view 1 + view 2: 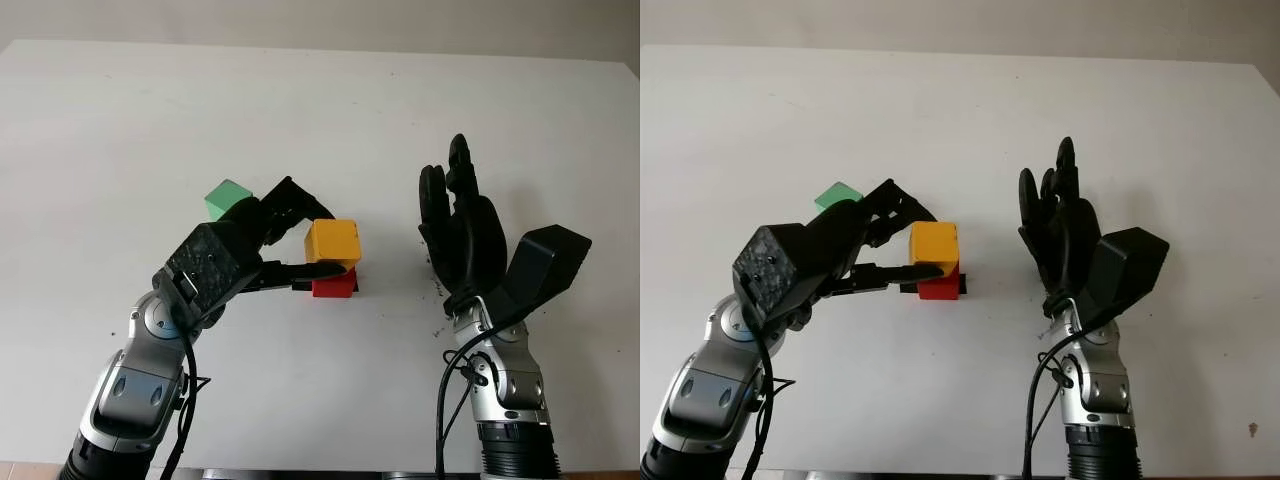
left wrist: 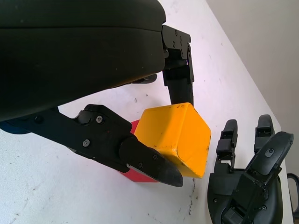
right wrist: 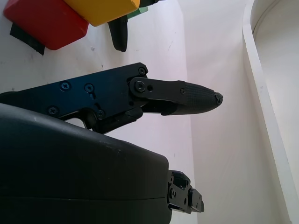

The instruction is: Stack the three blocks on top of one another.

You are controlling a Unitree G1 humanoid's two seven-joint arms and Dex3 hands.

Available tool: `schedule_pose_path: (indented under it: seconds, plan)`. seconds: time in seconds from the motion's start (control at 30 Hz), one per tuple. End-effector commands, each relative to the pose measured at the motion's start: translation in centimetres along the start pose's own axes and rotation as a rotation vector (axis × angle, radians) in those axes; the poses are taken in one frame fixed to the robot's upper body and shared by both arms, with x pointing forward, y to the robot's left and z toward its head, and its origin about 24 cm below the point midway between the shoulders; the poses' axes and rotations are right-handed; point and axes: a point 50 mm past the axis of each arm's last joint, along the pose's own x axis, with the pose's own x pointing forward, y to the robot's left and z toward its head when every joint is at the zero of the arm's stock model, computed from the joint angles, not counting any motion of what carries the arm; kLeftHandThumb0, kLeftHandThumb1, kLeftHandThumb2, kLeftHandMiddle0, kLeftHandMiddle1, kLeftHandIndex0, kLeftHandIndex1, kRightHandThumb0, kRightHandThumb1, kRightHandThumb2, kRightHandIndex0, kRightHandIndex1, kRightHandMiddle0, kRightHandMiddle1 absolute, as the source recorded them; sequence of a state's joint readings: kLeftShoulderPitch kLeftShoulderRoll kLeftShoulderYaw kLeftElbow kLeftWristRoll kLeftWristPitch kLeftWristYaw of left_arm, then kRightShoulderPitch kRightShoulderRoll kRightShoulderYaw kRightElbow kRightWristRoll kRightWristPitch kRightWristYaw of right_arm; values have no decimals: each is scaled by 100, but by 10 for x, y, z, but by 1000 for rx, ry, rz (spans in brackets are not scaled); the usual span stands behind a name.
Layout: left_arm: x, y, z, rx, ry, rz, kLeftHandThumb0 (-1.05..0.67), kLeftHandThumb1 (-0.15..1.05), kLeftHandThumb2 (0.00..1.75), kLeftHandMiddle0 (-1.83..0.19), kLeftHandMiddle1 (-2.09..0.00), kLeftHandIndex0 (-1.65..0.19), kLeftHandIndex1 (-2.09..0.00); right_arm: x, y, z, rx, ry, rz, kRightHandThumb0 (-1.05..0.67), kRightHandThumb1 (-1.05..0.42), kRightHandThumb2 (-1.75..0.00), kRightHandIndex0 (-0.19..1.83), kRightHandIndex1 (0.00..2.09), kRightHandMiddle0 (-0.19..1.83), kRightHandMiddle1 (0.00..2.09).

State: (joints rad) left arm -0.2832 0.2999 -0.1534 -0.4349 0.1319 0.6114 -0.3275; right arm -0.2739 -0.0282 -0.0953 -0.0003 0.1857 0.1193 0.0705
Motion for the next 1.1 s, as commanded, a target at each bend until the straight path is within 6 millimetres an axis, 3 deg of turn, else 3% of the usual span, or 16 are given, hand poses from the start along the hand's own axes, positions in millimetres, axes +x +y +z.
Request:
schedule_pose_path:
  seconds: [0.0, 0.57, 1.07]
  plan:
    - [2, 2, 5, -2, -24, 4, -45, 104, 6, -25, -5, -29, -163, -3, -3, 2, -12, -12, -4, -61, -105, -46, -19, 0, -19, 0]
    - [5, -2, 2, 25, -38, 10, -41, 105, 6, -21, -4, -19, -170, -5, -3, 4, -12, -10, -3, -59, -105, -46, -19, 0, -19, 0]
    - [2, -4, 6, 99, -32, -14, -46, 105, 10, -15, -5, -16, -149, -5, -4, 4, -16, -12, 4, -60, -105, -45, -19, 0, -19, 0]
